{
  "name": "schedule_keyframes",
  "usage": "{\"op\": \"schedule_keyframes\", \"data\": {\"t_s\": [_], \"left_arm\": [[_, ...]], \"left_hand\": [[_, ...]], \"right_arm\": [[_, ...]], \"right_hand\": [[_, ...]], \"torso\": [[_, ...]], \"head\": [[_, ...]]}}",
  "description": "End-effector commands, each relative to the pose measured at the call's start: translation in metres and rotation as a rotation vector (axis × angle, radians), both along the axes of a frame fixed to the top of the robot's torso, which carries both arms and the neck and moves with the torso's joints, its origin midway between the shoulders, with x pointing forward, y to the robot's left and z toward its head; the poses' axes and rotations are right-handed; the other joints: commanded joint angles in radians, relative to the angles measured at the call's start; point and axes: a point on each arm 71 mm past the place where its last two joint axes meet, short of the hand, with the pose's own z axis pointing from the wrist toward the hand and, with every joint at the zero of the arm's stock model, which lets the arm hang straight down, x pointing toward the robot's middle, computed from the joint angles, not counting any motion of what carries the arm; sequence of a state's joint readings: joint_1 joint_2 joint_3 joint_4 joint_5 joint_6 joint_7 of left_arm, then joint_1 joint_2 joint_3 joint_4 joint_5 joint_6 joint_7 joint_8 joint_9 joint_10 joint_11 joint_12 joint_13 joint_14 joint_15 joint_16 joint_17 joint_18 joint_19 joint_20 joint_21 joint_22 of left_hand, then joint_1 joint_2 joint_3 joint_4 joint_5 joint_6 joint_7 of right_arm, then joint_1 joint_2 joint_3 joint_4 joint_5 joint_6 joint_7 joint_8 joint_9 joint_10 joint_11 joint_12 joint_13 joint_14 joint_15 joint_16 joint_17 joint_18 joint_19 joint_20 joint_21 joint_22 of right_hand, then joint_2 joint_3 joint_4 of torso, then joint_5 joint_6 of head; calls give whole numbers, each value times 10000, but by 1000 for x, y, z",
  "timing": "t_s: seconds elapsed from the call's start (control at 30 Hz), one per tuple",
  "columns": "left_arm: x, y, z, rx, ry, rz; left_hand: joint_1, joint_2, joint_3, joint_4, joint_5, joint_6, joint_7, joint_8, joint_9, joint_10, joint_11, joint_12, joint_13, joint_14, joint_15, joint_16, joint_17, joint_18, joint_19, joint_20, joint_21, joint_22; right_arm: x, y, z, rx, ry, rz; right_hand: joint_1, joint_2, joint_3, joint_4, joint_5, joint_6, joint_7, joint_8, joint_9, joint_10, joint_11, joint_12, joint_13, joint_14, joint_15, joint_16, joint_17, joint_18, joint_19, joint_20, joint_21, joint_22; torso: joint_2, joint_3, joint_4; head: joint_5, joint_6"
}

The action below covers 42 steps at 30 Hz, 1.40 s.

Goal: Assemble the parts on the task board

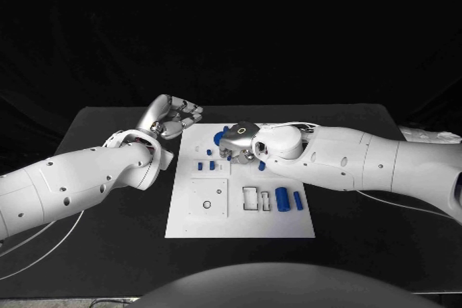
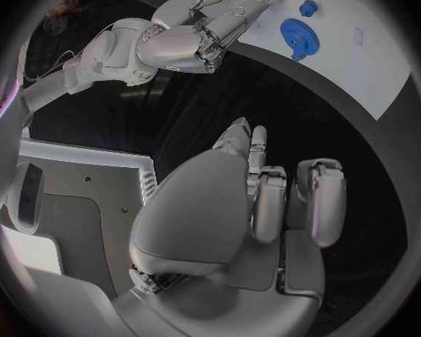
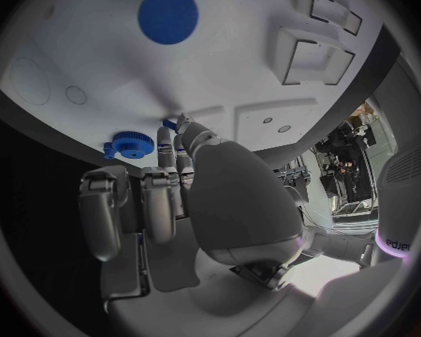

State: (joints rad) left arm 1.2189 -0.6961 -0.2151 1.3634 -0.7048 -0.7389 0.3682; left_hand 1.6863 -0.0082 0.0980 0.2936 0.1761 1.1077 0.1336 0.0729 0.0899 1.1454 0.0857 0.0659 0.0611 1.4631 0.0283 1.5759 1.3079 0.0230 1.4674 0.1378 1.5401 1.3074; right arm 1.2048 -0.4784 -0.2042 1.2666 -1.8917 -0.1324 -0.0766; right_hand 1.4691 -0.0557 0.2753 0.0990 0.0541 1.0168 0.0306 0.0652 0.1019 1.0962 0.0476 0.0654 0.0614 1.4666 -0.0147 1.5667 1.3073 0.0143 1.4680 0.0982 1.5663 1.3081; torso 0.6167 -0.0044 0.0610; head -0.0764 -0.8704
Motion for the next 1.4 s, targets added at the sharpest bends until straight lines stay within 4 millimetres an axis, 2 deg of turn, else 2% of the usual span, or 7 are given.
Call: {"op": "schedule_keyframes", "data": {"t_s": [0.03,0.23,0.77,0.83,1.03,1.4], "left_arm": [[0,-2,2,-23,-133,-115],[0,-3,2,-24,-129,-129],[0,-3,2,-21,-115,-150],[0,-3,2,-21,-110,-158],[0,-4,2,-22,-96,-177],[0,-4,2,-21,-90,-189]], "left_hand": [[-15,1,52,-20,-28,8,-23,-8,-1,77,-2,-27,0,1077,-62,-51,2629,-162,839,-86,49,2546],[-15,1,52,-20,-28,8,-23,-8,-1,77,-2,-27,0,1077,-62,-51,2629,-162,839,-86,49,2546],[-11,2,63,-16,-29,26,-26,-1,2,90,-5,-24,1,1077,-64,-51,2629,-162,840,-89,50,2546],[-11,2,63,-16,-29,26,-26,-1,2,90,-5,-24,1,1077,-64,-51,2629,-162,840,-89,50,2546],[-5,5,73,-15,-30,46,-31,6,7,104,-9,-21,2,1077,-67,-51,2629,-163,842,-91,52,2547],[-2,10,83,-14,-31,64,-35,13,10,115,-12,-19,2,1077,-69,-51,2629,-163,843,-93,54,2547]], "right_arm": [[0,1,-1,-139,-122,-11],[0,1,-2,-248,-62,-81],[0,1,-4,-402,-39,-151],[0,1,-4,-419,-42,-152],[0,2,-4,-443,-79,-159],[0,3,-4,-237,-121,-85]], "right_hand": [[110,4,83,12,-26,115,33,59,-8,-34,-30,-27,-9,1042,-69,41,2635,-143,1028,-75,45,2627],[150,12,167,-25,-23,263,119,94,5,-2,-98,-13,-5,1042,-115,41,2635,-143,1028,-115,45,2627],[228,-36,251,-106,-11,291,150,67,-9,-15,-169,-29,-11,1042,-163,41,2635,-143,1028,-158,45,2627],[266,-15,315,-134,-3,307,173,57,-15,12,-224,-16,-6,1042,-194,41,2635,-143,1028,-182,45,2627],[235,83,462,-140,-2,588,232,139,21,328,-338,59,8,1042,-300,41,2635,-143,1028,-282,45,2627],[-158,40,341,5,-23,1127,293,286,117,823,-336,78,9,1042,-357,41,2635,-143,1028,-364,45,2627]], "torso": [[-6,-3,-2],[-5,-1,4],[-3,-3,-1],[-3,-2,1],[-3,-4,1],[-10,-2,1]], "head": [[-10,-12],[-25,-14],[-23,-12],[-26,-13],[-39,3],[-46,-7]]}}
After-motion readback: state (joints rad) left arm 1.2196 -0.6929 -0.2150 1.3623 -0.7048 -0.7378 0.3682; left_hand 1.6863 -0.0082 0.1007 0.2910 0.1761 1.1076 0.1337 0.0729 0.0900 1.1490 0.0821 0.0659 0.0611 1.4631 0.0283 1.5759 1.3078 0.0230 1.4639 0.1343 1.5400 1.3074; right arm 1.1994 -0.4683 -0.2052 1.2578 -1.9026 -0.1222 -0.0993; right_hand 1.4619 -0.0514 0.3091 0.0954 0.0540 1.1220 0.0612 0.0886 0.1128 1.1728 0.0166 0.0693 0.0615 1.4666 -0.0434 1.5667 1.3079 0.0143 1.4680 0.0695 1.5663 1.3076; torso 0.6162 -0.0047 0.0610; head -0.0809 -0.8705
